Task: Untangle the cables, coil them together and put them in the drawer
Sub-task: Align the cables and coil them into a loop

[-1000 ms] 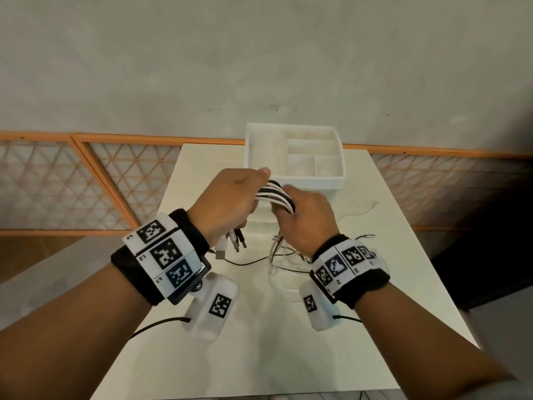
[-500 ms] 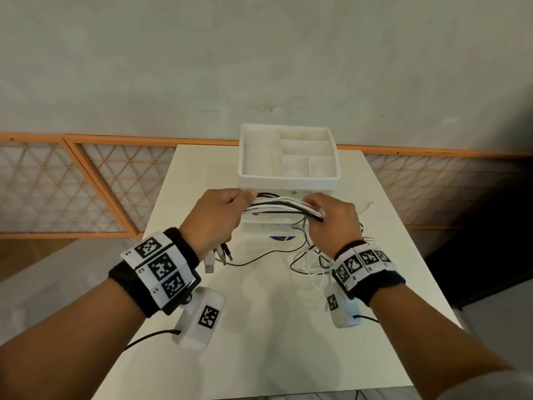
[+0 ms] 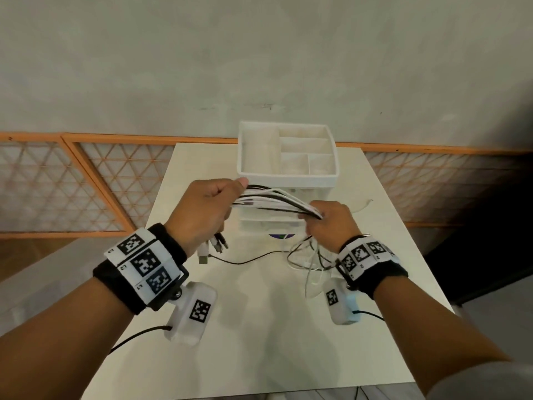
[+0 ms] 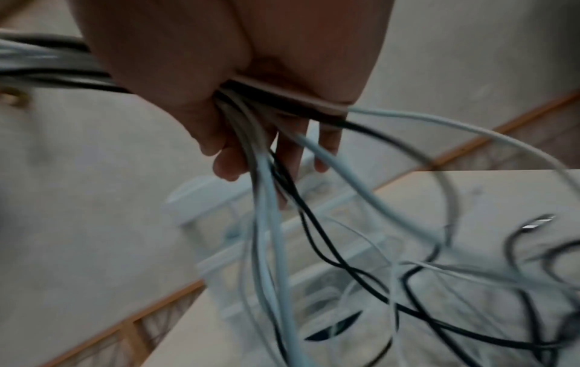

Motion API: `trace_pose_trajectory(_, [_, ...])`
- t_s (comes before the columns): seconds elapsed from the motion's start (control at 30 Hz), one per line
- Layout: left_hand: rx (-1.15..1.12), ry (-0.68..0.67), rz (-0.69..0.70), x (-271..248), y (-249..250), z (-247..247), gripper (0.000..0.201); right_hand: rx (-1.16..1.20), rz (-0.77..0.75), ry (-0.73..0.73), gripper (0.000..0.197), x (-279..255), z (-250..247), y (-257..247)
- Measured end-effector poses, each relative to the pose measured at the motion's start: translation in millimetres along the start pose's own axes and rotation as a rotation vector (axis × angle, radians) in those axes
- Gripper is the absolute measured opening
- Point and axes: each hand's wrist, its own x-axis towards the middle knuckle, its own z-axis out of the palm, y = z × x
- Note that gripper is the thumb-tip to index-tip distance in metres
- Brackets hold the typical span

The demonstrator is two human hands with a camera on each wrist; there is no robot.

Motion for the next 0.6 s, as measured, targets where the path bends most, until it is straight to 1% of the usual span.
trace_pose_trajectory(0.1, [0.14,0.047,-0.032,-6,-23,-6,0.057,-0.048,0.034,0.102,0.012,5,-16,19])
trace_pose_trajectory(0.17, [0.183,0.047,-0.083,-11,-42,-4,0.054,-0.044,0.013,0.207,0.011,7,-24,18])
trace_pose_trajectory(0.23, [0.183,0.052,-0.124,-13,-54,-2,0.05,0.008,-0.015,0.332,0.008,11,-33,14])
trace_pose_trajectory(0.27, [0.187,0.06,-0.13,-13,-57,-2,0.05,0.059,-0.023,0.382,0.009,13,-38,11])
trace_pose_trajectory(0.3, [0.185,0.063,-0.134,-12,-61,-1,0.05,0.105,-0.021,0.42,0.014,16,-41,9])
trace_pose_trajectory(0.37, [0.165,0.026,-0.185,-11,-71,1,0.051,0.157,0.001,0.428,0.028,19,-41,4])
trace_pose_trajectory(0.43, [0.137,-0.083,-0.286,-13,-85,7,0.054,0.164,-0.017,0.38,0.038,17,-36,-5])
trace_pose_trajectory(0.5, [0.107,-0.177,-0.384,-16,-97,13,0.057,0.156,-0.073,0.333,0.045,13,-29,-15])
trace_pose_trajectory(0.57, [0.036,-0.157,-0.441,-15,-100,16,0.053,0.184,-0.113,0.306,0.048,10,-22,-21])
trace_pose_trajectory(0.6, [0.016,-0.13,-0.443,-12,-97,17,0.051,0.213,-0.118,0.294,0.049,7,-18,-23])
